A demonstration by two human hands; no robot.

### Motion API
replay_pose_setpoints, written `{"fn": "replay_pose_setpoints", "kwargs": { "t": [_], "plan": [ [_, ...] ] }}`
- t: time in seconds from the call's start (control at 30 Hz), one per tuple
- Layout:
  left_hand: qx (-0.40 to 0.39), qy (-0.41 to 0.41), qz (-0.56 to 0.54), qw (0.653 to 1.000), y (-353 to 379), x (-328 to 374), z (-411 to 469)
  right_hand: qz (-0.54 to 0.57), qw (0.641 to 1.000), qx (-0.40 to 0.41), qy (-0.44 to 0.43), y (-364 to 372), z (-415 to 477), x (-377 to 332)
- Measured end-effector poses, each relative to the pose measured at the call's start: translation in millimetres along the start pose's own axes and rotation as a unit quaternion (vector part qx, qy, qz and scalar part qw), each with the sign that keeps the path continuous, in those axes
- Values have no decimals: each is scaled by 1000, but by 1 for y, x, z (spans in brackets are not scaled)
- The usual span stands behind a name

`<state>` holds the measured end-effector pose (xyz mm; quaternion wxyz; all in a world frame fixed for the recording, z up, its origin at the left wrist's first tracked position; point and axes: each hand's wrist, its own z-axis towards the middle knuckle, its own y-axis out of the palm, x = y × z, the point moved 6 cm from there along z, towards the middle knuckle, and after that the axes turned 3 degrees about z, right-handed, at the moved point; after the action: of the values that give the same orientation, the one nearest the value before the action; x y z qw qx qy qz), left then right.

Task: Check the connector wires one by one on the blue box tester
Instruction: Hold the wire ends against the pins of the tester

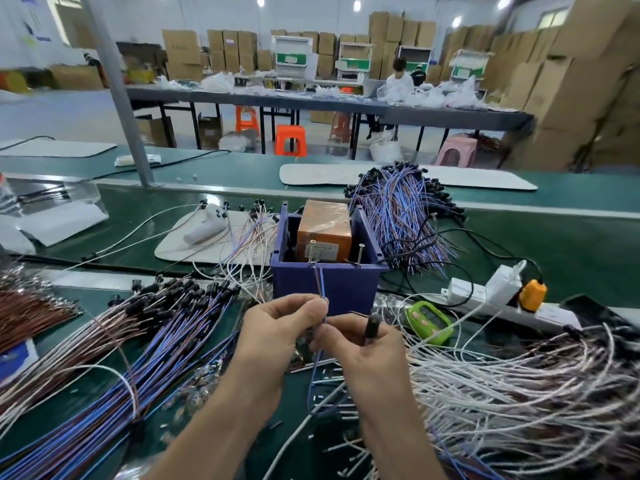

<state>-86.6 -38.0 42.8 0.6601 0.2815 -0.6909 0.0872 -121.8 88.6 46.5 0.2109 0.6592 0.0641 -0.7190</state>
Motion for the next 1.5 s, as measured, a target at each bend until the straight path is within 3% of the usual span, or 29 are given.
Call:
{"fn": "replay_pose_setpoints", "kwargs": {
  "t": [0.17,0.57,0.77,1.0,1.23,1.5],
  "plan": [
    [-45,-26,-6,999,-2,-17,-4,5,999,38,25,-6,5,9],
    [70,-40,-52,995,-7,-33,-5,-20,998,46,28,-1,6,19],
    [130,-39,-79,988,-21,-22,5,34,988,148,39,-20,9,16],
    [205,42,30,977,-21,8,20,161,951,260,45,-30,24,15],
    [202,122,162,958,-12,20,19,142,960,238,27,-28,28,28],
    [181,141,188,955,-10,21,19,136,966,219,21,-32,32,30]
  ]
}}
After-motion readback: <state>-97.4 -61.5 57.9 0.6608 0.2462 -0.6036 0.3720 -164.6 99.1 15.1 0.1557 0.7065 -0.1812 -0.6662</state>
